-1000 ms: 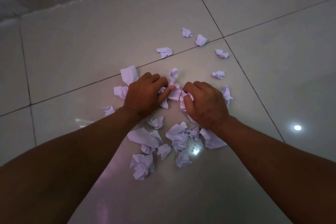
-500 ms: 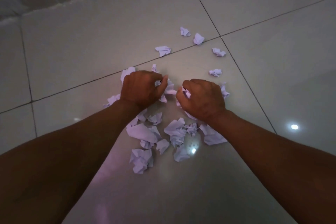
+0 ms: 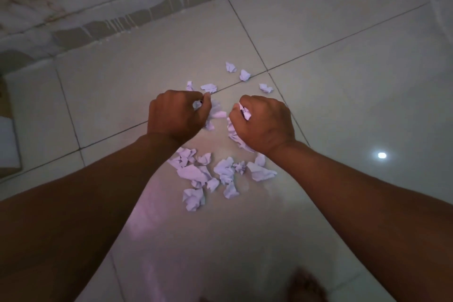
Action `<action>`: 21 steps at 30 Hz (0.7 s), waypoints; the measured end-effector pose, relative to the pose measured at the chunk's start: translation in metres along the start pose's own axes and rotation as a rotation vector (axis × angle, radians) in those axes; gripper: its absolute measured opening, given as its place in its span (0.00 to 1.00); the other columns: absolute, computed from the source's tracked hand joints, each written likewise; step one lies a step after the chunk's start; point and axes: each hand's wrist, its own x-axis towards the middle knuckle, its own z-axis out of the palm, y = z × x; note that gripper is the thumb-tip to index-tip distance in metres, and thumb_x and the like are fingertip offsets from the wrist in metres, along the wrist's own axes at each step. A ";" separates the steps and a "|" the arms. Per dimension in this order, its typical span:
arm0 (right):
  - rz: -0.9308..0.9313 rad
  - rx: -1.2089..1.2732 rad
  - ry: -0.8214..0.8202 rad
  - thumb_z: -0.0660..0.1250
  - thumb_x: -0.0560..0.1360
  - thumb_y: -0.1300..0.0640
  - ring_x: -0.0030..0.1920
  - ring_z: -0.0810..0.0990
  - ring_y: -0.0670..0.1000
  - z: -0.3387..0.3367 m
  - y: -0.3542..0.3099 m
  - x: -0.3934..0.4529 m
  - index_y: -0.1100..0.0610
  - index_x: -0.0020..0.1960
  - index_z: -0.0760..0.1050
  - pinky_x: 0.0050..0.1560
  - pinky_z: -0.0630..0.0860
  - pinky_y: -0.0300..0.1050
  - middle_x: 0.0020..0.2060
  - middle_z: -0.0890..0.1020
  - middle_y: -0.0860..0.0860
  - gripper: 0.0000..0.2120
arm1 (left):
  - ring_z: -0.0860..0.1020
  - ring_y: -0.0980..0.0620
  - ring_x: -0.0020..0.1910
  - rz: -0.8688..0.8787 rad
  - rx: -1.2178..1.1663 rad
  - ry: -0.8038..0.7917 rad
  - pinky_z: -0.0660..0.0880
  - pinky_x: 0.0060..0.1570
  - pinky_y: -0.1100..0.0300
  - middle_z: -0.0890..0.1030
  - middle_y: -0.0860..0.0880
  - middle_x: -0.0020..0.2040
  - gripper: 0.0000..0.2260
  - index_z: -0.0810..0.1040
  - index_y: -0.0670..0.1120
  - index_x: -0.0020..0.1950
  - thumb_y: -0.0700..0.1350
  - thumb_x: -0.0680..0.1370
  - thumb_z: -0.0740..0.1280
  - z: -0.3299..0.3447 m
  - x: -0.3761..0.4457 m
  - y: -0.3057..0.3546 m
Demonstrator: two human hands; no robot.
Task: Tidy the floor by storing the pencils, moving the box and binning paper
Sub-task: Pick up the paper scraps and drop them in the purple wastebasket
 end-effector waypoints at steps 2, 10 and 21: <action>0.066 0.000 0.015 0.62 0.74 0.52 0.27 0.64 0.51 -0.039 -0.015 0.007 0.51 0.32 0.67 0.32 0.57 0.38 0.25 0.70 0.49 0.13 | 0.70 0.49 0.30 -0.026 -0.011 0.001 0.62 0.37 0.59 0.83 0.42 0.33 0.19 0.85 0.46 0.40 0.55 0.80 0.61 -0.035 0.004 0.021; 0.225 0.042 0.063 0.62 0.73 0.52 0.23 0.63 0.53 -0.235 -0.079 0.026 0.56 0.29 0.64 0.28 0.57 0.40 0.22 0.64 0.48 0.17 | 0.73 0.48 0.28 0.062 -0.058 -0.124 0.66 0.33 0.61 0.81 0.48 0.32 0.20 0.85 0.47 0.40 0.55 0.81 0.60 -0.203 0.023 0.136; 0.340 -0.031 0.225 0.62 0.73 0.53 0.22 0.62 0.50 -0.518 -0.136 0.020 0.54 0.28 0.62 0.27 0.54 0.37 0.22 0.63 0.47 0.16 | 0.73 0.48 0.31 0.253 -0.085 -0.195 0.63 0.33 0.60 0.83 0.44 0.36 0.18 0.85 0.49 0.45 0.56 0.82 0.59 -0.407 0.047 0.343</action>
